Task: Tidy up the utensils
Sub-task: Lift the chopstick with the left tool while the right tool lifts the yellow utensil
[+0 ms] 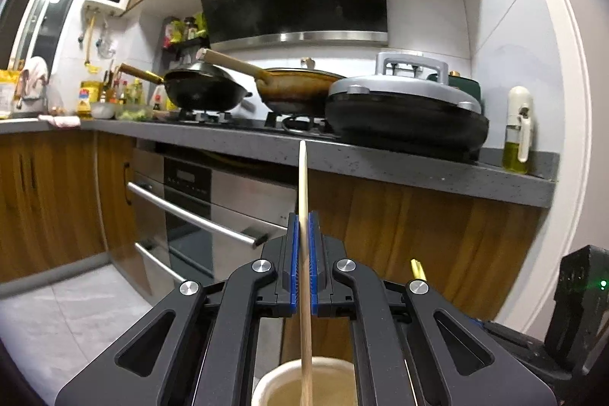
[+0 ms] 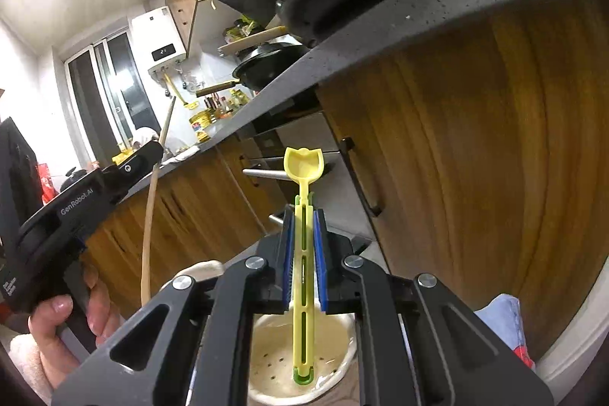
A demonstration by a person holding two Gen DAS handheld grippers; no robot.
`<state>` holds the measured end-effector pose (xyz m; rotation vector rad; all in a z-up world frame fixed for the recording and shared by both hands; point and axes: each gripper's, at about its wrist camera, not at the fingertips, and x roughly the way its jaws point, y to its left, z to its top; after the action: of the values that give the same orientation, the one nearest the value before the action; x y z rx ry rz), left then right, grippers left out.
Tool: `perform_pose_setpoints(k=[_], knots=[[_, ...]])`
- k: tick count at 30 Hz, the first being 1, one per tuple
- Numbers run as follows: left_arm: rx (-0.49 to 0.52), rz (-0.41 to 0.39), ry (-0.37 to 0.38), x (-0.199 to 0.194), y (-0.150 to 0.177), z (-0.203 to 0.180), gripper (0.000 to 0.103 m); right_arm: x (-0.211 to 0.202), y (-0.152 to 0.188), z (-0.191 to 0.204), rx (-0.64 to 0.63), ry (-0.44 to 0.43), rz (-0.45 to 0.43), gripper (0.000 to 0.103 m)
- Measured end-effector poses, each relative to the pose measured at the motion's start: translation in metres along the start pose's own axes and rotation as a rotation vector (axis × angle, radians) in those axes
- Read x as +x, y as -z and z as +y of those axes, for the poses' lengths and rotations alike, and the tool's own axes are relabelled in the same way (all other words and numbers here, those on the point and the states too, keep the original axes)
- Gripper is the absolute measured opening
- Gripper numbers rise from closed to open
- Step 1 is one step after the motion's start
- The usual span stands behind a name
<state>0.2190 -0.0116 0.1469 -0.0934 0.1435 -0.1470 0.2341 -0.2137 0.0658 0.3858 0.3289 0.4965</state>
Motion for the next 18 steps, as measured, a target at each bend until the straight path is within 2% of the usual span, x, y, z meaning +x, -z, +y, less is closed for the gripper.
perform_pose_setpoints(k=[4,10,18], knots=[[0.004,0.000,-0.015,0.002,0.013,0.002,0.005,0.006,0.005,0.000,-0.050,0.025,-0.036,0.010],[-0.001,0.035,0.003,-0.020,0.033,0.011,0.005,0.005,0.011,0.005,-0.104,0.065,0.032,0.010],[0.063,0.133,0.009,-0.054,0.061,0.008,0.005,-0.026,0.030,0.007,-0.073,0.076,0.087,0.010]])
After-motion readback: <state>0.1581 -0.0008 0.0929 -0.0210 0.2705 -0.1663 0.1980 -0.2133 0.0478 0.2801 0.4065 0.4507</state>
